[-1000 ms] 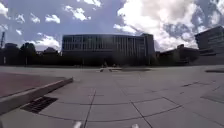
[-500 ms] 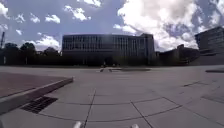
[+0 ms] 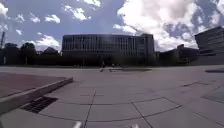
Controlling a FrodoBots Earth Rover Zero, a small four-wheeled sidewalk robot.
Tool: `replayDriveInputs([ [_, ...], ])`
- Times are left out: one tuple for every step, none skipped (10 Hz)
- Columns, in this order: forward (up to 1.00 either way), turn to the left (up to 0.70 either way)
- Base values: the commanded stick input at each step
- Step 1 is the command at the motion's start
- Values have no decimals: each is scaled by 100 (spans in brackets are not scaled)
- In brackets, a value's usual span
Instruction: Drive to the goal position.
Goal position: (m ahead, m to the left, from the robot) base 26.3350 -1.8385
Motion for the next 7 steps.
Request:
replayDriveInputs([
  [5,0],
  [5,0],
  [5,0],
  [6,0],
  [6,0],
  [5,0],
  [5,0],
])
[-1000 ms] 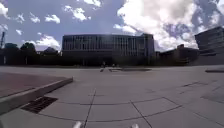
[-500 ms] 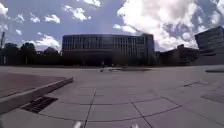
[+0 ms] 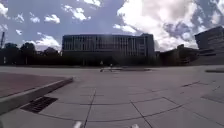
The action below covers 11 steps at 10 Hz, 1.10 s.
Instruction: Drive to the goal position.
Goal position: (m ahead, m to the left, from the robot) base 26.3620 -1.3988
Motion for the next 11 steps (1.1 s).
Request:
replayDriveInputs([
  [6,0],
  [6,0],
  [5,0],
  [5,0],
  [5,0],
  [5,0],
  [6,0],
  [6,0],
  [6,0],
  [5,0],
  [5,0],
])
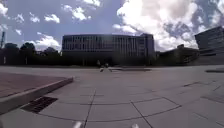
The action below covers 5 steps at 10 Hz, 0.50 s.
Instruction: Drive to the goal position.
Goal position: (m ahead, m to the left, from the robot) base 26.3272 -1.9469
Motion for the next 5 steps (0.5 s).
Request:
replayDriveInputs([
  [5,0],
  [6,0],
  [5,0],
  [5,0],
  [5,0],
])
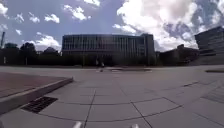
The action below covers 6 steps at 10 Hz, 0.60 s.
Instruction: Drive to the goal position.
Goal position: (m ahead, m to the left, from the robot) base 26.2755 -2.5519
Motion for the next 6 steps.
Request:
replayDriveInputs([
  [6,0],
  [6,0],
  [6,0],
  [6,0],
  [5,0],
  [5,0],
])
